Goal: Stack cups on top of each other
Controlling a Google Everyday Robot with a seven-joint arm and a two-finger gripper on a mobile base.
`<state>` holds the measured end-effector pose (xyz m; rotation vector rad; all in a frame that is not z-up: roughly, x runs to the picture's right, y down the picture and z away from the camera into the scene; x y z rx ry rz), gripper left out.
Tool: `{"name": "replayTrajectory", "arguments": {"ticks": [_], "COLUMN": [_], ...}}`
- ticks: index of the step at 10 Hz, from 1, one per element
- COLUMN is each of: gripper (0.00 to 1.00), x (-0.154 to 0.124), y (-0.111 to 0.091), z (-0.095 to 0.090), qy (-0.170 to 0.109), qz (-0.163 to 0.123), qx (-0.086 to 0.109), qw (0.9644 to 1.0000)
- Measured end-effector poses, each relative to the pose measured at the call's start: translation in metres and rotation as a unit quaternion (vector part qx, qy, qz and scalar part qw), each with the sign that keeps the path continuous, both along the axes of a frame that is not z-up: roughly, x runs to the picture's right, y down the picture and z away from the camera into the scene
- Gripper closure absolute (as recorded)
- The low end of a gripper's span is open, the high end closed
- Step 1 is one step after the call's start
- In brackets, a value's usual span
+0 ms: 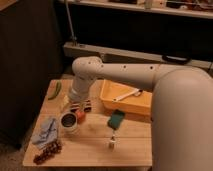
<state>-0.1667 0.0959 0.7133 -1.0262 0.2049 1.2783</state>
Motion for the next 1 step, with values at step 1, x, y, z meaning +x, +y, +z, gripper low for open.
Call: {"name": "replayTrajectory", "arguments": {"ticks": [1], "gripper": [0.22], "x": [0.0027], "y": [-0.0027], "z": [-0.0013], "qy": [0.001], "qz": [0.007], "qx": [0.007], "qw": [0.9999]}}
